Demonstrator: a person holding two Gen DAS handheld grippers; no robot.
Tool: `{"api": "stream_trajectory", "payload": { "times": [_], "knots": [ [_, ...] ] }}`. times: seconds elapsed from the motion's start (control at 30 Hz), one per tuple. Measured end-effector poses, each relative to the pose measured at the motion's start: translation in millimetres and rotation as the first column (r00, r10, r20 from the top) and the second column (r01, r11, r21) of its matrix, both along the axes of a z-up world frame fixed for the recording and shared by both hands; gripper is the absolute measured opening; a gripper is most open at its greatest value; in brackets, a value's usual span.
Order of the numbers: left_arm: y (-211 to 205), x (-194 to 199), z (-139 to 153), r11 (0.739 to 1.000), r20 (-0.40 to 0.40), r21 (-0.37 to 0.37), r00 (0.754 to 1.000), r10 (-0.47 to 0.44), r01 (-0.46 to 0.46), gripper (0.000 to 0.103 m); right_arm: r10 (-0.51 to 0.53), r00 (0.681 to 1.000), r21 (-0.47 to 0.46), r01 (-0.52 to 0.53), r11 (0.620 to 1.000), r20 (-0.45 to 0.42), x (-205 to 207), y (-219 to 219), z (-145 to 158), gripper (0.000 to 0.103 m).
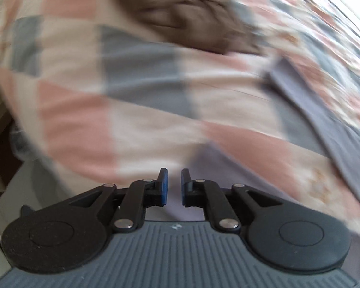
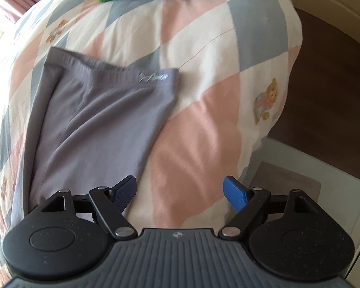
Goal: Fold clothes
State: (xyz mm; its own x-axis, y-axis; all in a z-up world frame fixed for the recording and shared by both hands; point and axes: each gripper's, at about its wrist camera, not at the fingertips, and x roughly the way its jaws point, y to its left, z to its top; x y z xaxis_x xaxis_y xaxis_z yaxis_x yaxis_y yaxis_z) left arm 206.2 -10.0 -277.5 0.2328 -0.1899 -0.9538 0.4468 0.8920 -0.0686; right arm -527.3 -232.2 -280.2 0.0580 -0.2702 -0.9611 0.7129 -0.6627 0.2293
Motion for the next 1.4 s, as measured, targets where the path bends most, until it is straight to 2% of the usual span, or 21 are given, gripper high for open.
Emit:
{"api": "stream_trajectory", "payload": {
  "times": [0.13,0.27,0.33,0.4,0.43,0.47,0.5,0.6,0.67,0.73,0.8,0.83,0.9,0.97,1.07,1.17,1.27,1.3,1.33,1.37,1.4],
  "knots": [
    [-59,-46,3,0.991,-0.044,-0.079,0.993,-0.113,0.11,0.012,0.041,0.999,-0.009,-0.041,0.999,-0.013,-17,-21,-4,0.081],
    [-97,-80,1,0.988,-0.117,-0.147,0.991,-0.065,0.048,0.017,0.174,0.983,-0.086,-0.168,0.982,0.064,-24,-63,2,0.077],
    [-108,-84,1,0.988,-0.124,-0.154,0.992,-0.018,-0.001,0.021,0.277,0.953,-0.145,-0.259,0.955,0.121,-15,-89,8,0.065],
    [-116,-85,3,0.988,-0.107,-0.148,0.994,0.016,-0.032,0.023,0.405,0.902,-0.199,-0.374,0.906,0.148,0,-117,15,0.056],
    [-122,-84,4,0.991,-0.093,-0.135,0.996,0.016,-0.028,0.024,0.507,0.855,-0.215,-0.477,0.852,0.11,17,-131,20,0.056],
    [-128,-82,5,0.993,-0.083,-0.119,0.996,0.009,-0.019,0.027,0.618,0.784,-0.226,-0.594,0.772,0.051,37,-142,26,0.056],
    [-134,-78,5,0.994,-0.081,-0.106,0.997,0.005,-0.013,0.029,0.72,0.693,-0.223,-0.706,0.672,-0.023,61,-149,32,0.056],
    [-145,-61,3,0.995,-0.089,-0.094,0.996,0.026,-0.034,0.037,0.908,0.353,-0.163,-0.933,0.322,-0.226,139,-150,40,0.056],
    [-152,-46,-4,0.993,-0.113,-0.099,0.993,0.045,-0.056,0.04,0.937,0.116,-0.103,-0.991,0.087,-0.33,191,-139,38,0.056],
    [-158,-29,-14,0.993,-0.14,-0.098,0.988,0.058,-0.072,0.04,0.906,-0.098,-0.027,-0.993,-0.119,-0.411,239,-119,27,0.056],
    [-165,-11,-25,0.992,-0.168,-0.093,0.984,0.066,-0.083,0.04,0.84,-0.277,0.05,-0.957,-0.287,-0.466,282,-96,13,0.054],
    [-168,-2,-30,0.992,-0.179,-0.097,0.982,0.065,-0.084,0.04,0.803,-0.344,0.09,-0.934,-0.346,-0.486,302,-85,5,0.052],
    [-172,13,-40,0.993,-0.192,-0.094,0.98,0.057,-0.076,0.04,0.738,-0.435,0.157,-0.895,-0.418,-0.516,335,-65,-11,0.053],
    [-176,26,-48,0.994,-0.189,-0.087,0.981,0.045,-0.062,0.04,0.682,-0.497,0.211,-0.862,-0.462,-0.537,361,-52,-25,0.052],
    [-179,43,-61,0.995,-0.188,-0.081,0.981,0.049,-0.065,0.042,0.595,-0.582,0.292,-0.806,-0.515,-0.554,392,-41,-44,0.052],
    [-181,58,-69,0.993,-0.188,-0.087,0.98,0.066,-0.083,0.042,0.537,-0.648,0.354,-0.754,-0.553,-0.541,411,-41,-58,0.05],
    [-189,71,-76,0.996,-0.172,-0.06,0.984,0.053,-0.064,0.036,0.501,-0.697,0.39,-0.709,-0.588,-0.513,421,-42,-69,0.037],
    [-192,74,-77,0.998,-0.165,-0.046,0.985,0.042,-0.051,0.027,0.497,-0.704,0.391,-0.702,-0.595,-0.508,422,-45,-70,0.024],
    [-198,78,-76,0.999,-0.155,-0.035,0.988,0.021,-0.027,0.0,0.504,-0.704,0.386,-0.702,-0.599,-0.5,424,-48,-70,0.015],
    [-203,81,-70,0.998,-0.152,-0.054,0.988,0.005,-0.014,0.0,0.513,-0.7,0.376,-0.706,-0.6,-0.497,426,-53,-68,0.0],
    [-208,85,-64,0.997,-0.147,-0.074,0.989,-0.011,0.0,0.0,0.515,-0.691,0.364,-0.714,-0.599,-0.508,427,-59,-63,0.0]
  ]
}}
